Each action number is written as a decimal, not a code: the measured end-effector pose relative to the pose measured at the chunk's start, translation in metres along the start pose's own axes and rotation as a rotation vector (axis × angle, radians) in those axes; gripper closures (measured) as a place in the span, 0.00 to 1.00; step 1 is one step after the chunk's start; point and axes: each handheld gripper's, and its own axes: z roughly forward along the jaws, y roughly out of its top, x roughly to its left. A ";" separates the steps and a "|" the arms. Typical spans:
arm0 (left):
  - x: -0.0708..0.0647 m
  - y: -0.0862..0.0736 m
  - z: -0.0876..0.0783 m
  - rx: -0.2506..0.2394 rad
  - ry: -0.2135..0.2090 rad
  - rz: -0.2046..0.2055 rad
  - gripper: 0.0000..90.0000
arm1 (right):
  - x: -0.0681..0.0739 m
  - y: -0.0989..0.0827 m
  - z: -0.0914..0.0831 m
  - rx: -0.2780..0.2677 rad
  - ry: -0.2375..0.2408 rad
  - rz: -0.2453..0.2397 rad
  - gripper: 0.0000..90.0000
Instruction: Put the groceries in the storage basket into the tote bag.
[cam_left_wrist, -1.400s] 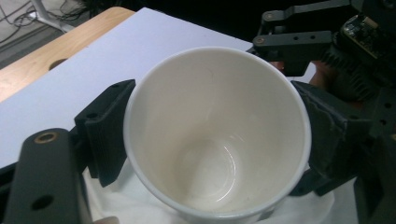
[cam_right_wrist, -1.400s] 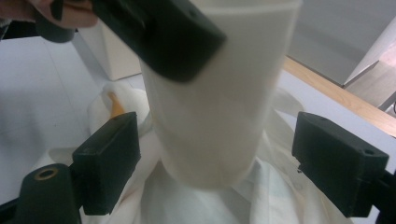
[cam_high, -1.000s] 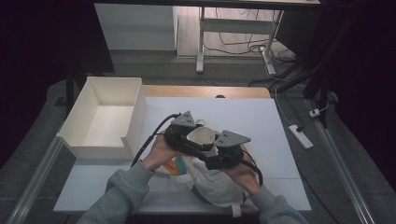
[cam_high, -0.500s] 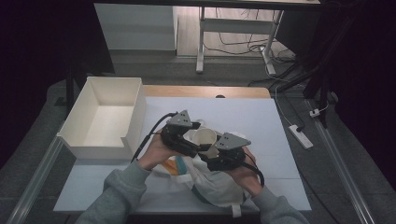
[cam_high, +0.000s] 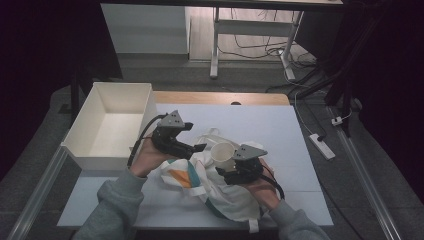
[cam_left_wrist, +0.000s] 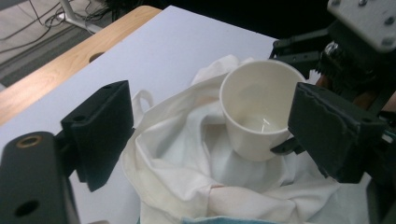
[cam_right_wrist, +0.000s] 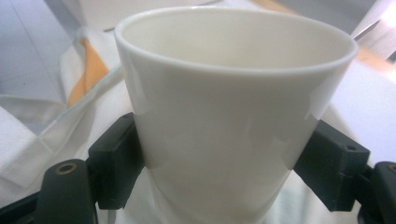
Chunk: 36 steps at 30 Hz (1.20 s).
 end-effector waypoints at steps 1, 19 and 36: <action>0.003 -0.002 0.001 -0.002 0.002 -0.015 0.17 | 0.000 -0.001 0.004 0.011 0.005 0.000 0.25; 0.016 -0.018 0.003 0.030 0.013 -0.066 0.19 | -0.015 -0.018 0.022 0.108 0.003 0.019 0.25; 0.005 -0.031 0.007 0.092 0.027 -0.074 0.19 | -0.021 -0.012 -0.018 0.039 -0.009 0.026 0.04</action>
